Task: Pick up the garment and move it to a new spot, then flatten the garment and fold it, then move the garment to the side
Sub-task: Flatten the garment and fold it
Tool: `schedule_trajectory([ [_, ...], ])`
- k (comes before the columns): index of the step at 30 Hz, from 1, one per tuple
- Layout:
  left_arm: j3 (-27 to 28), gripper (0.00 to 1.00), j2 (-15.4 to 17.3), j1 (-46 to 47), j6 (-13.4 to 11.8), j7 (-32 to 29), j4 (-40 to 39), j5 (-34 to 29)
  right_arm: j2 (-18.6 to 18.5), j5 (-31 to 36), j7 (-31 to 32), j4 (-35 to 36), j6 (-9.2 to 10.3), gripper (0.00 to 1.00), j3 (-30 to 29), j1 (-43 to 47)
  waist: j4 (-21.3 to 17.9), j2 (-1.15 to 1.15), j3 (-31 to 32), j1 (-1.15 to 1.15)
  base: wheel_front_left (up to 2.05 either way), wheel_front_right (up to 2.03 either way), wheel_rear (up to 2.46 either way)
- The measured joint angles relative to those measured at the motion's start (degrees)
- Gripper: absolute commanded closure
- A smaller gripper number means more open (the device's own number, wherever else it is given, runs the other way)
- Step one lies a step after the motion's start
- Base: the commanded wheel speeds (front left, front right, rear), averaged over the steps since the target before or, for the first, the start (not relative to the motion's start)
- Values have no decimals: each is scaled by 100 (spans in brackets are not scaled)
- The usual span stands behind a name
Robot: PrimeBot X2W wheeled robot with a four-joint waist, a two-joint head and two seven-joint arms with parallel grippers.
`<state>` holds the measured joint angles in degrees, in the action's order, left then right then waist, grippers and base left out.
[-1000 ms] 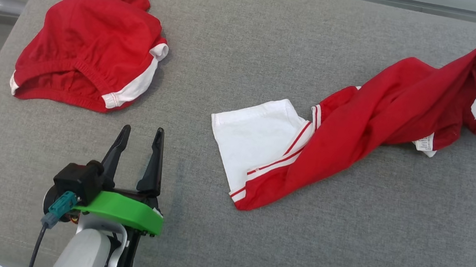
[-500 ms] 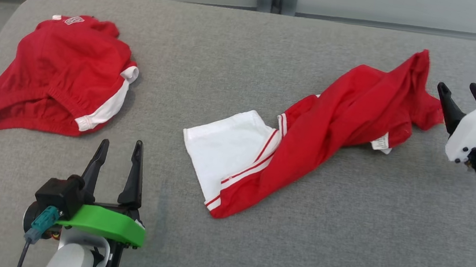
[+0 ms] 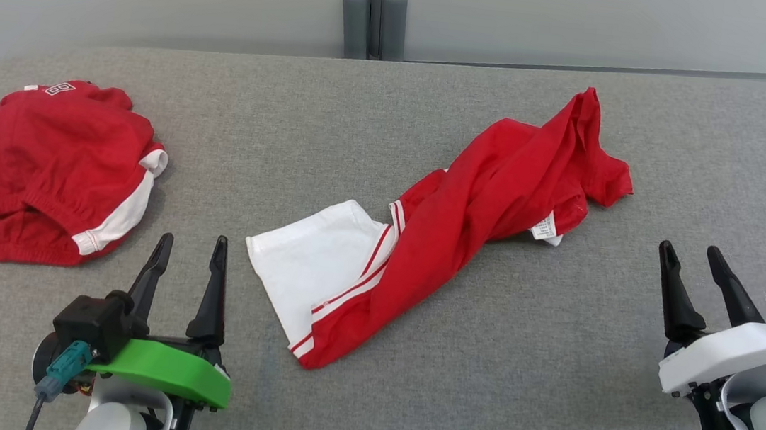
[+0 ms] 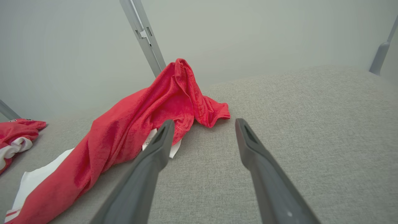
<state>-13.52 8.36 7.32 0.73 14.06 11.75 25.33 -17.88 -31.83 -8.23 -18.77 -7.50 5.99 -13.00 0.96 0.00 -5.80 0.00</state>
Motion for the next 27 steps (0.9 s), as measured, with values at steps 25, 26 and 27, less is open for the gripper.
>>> schedule_trajectory([
  [25, -922, 0, 279, 431, 423, -2474, 593, 319, 419, 290, 168, 427, 0, 0, 9, 218, -300, 0, -104, 0, 0, 0, 0],
  [26, -998, 0, 303, 515, 466, -2626, 713, 352, 459, 298, 165, 424, 0, 0, 34, 207, -370, 0, -148, 0, 0, 0, 0],
  [27, -1005, 0, 298, 552, 483, -2663, 747, 409, 468, 298, 158, 419, 0, 0, 38, 202, -404, 0, -172, 0, 0, 0, 0],
])
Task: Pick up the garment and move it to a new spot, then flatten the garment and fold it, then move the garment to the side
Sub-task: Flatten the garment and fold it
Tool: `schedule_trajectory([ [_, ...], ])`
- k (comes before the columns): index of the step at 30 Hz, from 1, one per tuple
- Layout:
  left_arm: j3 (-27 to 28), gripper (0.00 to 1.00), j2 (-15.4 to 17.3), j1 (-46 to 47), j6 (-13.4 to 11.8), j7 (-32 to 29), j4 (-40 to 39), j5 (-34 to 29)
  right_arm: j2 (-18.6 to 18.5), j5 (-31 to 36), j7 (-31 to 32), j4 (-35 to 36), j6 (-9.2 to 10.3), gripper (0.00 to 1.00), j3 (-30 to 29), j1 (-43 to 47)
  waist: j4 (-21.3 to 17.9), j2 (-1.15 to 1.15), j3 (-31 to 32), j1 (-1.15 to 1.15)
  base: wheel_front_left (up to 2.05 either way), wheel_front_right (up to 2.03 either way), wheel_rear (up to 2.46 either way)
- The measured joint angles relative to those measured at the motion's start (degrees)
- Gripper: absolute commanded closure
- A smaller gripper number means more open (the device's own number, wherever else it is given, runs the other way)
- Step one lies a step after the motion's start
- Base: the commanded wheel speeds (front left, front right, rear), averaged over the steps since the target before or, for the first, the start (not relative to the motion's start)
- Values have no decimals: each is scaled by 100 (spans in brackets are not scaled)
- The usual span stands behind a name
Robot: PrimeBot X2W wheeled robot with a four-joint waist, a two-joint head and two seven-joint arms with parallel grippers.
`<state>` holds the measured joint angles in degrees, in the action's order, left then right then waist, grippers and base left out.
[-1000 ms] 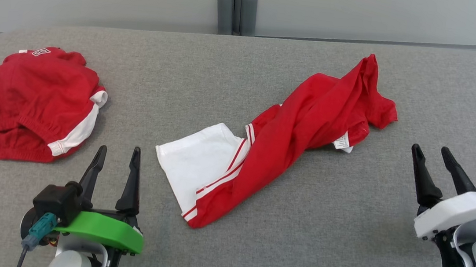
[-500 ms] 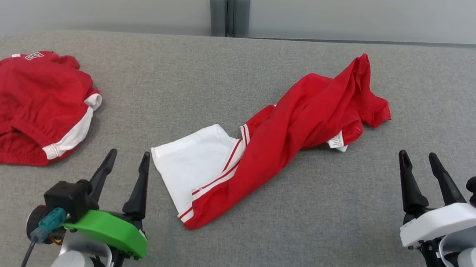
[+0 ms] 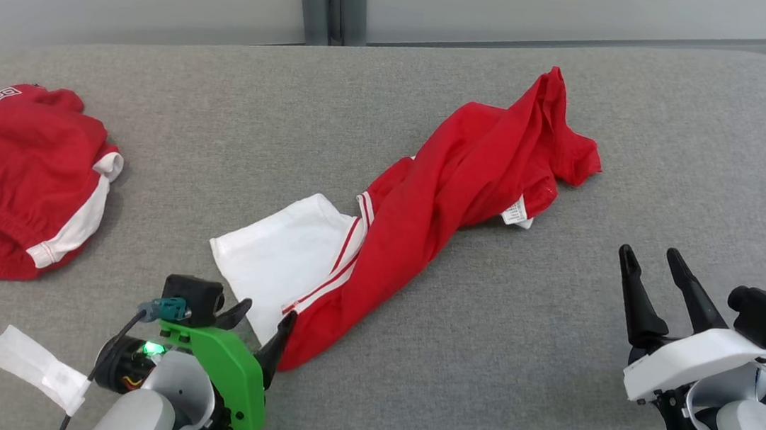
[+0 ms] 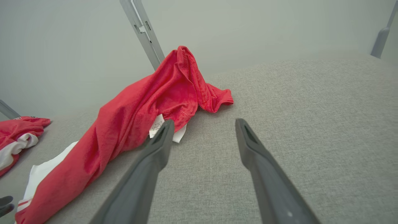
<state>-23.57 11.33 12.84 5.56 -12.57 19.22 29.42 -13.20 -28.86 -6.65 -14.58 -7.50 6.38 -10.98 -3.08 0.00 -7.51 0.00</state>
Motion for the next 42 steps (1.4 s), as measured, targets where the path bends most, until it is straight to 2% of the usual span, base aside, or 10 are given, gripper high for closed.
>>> schedule_trajectory([
  [8, -172, 0, -19, 199, 101, -224, 363, 261, 63, 9, -52, -113, 0, 0, 53, -53, -190, 0, -166, 0, 0, 0, 0],
  [9, -237, 3, -10, 229, 120, -246, 397, 263, 74, 9, -57, -131, 0, 0, 71, -68, -209, 0, -184, 0, 0, 0, 0],
  [10, -311, 98, 32, 271, 143, -196, 410, 261, 89, 8, -87, -159, 0, 0, 91, -101, -236, 0, -212, 0, 0, 0, 0],
  [15, -348, 100, 245, 338, 154, 94, 136, 237, 118, 3, -160, -224, 0, 0, 96, -109, -278, 0, -226, 0, 0, 0, 0],
  [19, -335, 100, 368, 385, 169, 145, -643, 417, 129, -20, -254, -250, 0, 0, 21, -109, -312, 0, -188, 0, 0, 0, 0],
  [24, -280, 100, 973, 1028, 182, -267, -1500, 565, 103, -22, -278, -261, 0, 0, -8, -113, -380, 0, -170, 0, 0, 0, 0],
  [27, -142, 100, 1200, 1523, 182, -691, -1524, 888, 109, -22, -286, -231, 0, 0, 12, -188, -474, 0, -198, 0, 0, 0, 0],
  [33, 126, 100, 1679, 2633, 191, -1290, -635, 1293, 208, -40, -398, -196, 0, 0, 164, -495, -728, 0, -449, 0, 0, 0, 0],
  [42, 297, 100, 2034, 3782, 191, -843, 1190, 1377, 367, -132, -633, -445, 0, 0, 419, -914, -1271, 0, -989, 0, 0, 0, 0],
])
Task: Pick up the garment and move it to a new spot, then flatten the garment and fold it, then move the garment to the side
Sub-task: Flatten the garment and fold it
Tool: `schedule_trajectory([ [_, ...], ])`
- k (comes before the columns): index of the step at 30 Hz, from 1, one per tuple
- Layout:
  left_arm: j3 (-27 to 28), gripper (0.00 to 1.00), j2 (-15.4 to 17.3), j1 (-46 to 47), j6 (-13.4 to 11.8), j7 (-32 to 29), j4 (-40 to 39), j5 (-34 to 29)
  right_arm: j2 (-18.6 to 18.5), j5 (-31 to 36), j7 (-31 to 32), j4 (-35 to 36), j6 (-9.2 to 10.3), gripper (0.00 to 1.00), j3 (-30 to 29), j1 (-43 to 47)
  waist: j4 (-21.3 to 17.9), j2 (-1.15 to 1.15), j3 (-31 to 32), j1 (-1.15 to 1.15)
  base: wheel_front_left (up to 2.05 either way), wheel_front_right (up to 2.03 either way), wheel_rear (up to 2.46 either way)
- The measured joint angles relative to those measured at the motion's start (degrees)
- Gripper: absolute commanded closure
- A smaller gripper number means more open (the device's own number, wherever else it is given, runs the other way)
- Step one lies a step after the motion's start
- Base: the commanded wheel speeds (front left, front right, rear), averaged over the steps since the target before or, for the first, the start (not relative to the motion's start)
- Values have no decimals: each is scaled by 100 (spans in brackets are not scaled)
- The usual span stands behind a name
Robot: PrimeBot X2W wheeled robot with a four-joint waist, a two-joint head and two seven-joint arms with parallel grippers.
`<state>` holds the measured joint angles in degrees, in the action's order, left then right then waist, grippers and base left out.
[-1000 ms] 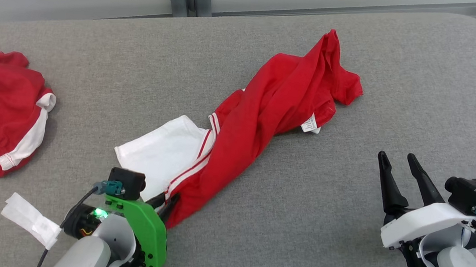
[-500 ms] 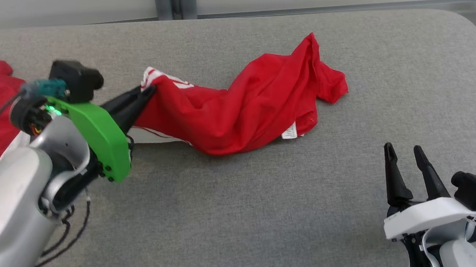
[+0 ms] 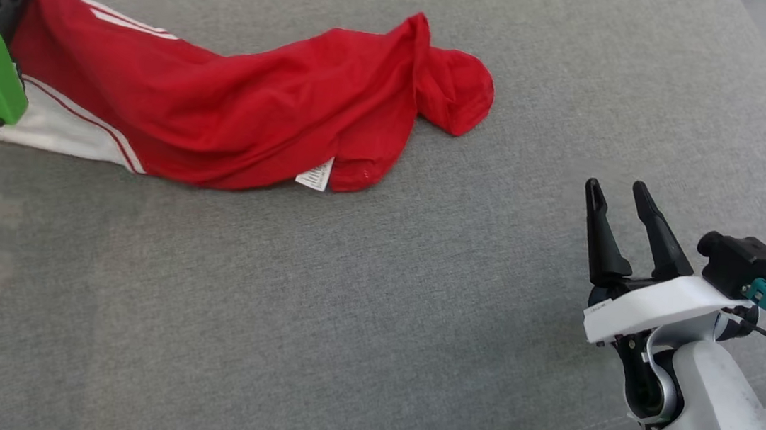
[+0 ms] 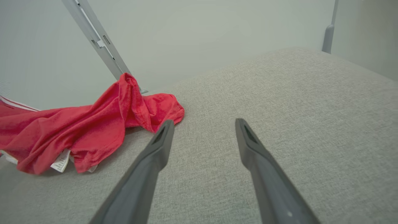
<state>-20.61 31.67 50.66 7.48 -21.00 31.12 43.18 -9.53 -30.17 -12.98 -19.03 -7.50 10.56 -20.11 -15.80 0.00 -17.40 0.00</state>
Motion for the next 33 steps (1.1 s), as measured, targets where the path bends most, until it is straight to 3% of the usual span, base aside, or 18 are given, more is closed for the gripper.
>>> schedule_trajectory([
  [1, -2, 58, 1, 59, 0, 70, 235, -1, 7, -11, -32, -27, 0, 0, 35, -42, -73, 0, -58, 0, 0, 0, 0],
  [2, -14, 0, -3, 88, 0, 118, 400, 20, 14, -24, -36, -58, 0, 0, 70, -73, -134, 0, -102, 0, 0, 0, 0],
  [7, -344, 0, -68, 115, 0, 466, 826, 254, -4, -43, -119, -223, 0, 0, 105, -113, -403, 0, -281, 0, 0, 0, 0],
  [12, -795, 0, -8, 93, 0, 929, 608, 416, -69, -42, -148, -314, -1, 0, 121, -16, -376, 0, -221, 0, 0, 0, 0],
  [22, -1082, 0, 101, -733, -68, 2013, -278, 595, -258, -58, -47, -331, 0, 0, 190, 185, 199, 0, 136, 0, 0, 0, 0],
  [26, -1054, 0, 24, -1313, -461, 2743, -845, 341, -307, -89, 40, -266, 0, 0, 218, 248, 536, 0, 310, 0, 0, 0, 0],
  [28, -980, 0, -43, -1718, -789, 3136, -1178, 272, -319, -99, 96, -220, 0, 0, 245, 293, 709, 0, 396, 0, 0, 0, 0],
  [33, -824, 0, -303, -2718, -1434, 3505, -2042, 211, -342, -149, 240, -109, 0, 0, 304, 352, 1100, 0, 558, 0, 0, 0, 0],
])
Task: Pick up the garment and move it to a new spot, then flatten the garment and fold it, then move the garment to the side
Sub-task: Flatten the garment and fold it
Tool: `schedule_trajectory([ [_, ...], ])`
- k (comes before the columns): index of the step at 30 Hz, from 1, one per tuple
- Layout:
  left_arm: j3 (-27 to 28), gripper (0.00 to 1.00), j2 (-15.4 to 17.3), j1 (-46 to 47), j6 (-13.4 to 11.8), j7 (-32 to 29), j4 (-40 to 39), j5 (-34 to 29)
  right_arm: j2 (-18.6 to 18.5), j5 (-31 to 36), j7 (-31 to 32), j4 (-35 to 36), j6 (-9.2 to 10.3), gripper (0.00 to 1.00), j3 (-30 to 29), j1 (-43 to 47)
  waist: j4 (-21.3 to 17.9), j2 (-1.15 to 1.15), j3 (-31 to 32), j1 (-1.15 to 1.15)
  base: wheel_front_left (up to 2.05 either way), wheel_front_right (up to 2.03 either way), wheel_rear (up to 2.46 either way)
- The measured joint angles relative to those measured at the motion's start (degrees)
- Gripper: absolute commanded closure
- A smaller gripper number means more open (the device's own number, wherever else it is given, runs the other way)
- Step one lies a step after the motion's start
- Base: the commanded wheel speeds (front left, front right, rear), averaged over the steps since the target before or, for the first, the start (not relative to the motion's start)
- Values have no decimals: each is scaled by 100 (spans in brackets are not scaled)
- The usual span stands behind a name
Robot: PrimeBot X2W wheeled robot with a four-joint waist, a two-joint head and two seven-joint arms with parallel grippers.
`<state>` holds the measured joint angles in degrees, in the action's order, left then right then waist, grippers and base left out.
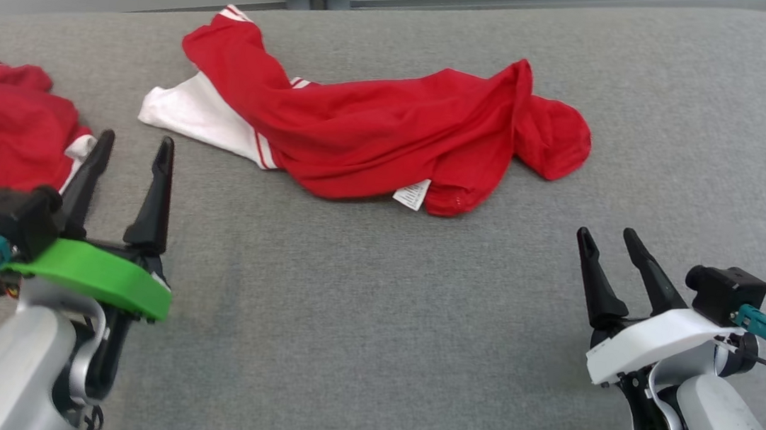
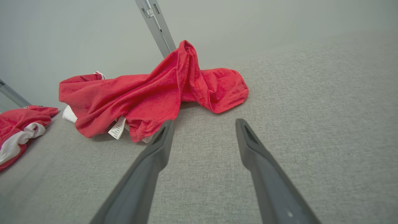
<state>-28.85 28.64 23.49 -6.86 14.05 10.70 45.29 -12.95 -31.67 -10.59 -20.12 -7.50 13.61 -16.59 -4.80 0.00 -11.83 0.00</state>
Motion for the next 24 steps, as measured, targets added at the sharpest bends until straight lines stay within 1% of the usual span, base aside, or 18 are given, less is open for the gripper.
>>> schedule_trajectory([
  [2, 45, 0, -121, -346, -198, 42, -345, -31, -8, -64, 96, 30, 0, 0, 79, -3, 173, 0, 47, 0, 0, 0, 0],
  [5, 37, 0, -313, -713, -325, 69, -692, -64, -13, -321, 324, -36, 0, 0, 219, -84, 423, 0, 86, 0, 0, 0, 0],
  [7, -31, 0, -365, -822, -347, 73, -770, -172, -45, -409, 531, -181, 0, 0, 369, -259, 579, 0, 95, 0, 0, 0, 0],
  [8, -112, 0, -428, -855, -357, 74, -788, -243, -77, -434, 700, -405, 0, 0, 559, -511, 754, 0, 92, 0, 0, 0, 0],
  [14, -311, 0, -614, -837, -323, 74, -661, -366, 22, -748, 1106, -1313, 1, 0, 738, -1074, 1217, 0, 42, 0, 0, 0, 0],
  [18, -330, 0, -676, -813, -312, 76, -559, -367, 109, -838, 1059, -1746, 0, 0, 728, -1382, 1477, 0, -11, 0, 0, 0, 0],
  [19, -326, 0, -689, -814, -296, 76, -520, -367, 109, -838, 1029, -1847, 0, 6, 730, -1433, 1533, 0, -26, 0, 0, 0, 0],
  [23, -327, 0, -751, -824, -269, 83, -438, -367, 114, -772, 877, -2230, 0, 100, 691, -1542, 1667, 0, -71, 0, 0, 0, 0],
  [24, -323, 0, -764, -826, -265, 87, -415, -367, 112, -742, 831, -2312, 0, 100, 673, -1577, 1673, 0, -80, 0, 0, 0, 0],
])
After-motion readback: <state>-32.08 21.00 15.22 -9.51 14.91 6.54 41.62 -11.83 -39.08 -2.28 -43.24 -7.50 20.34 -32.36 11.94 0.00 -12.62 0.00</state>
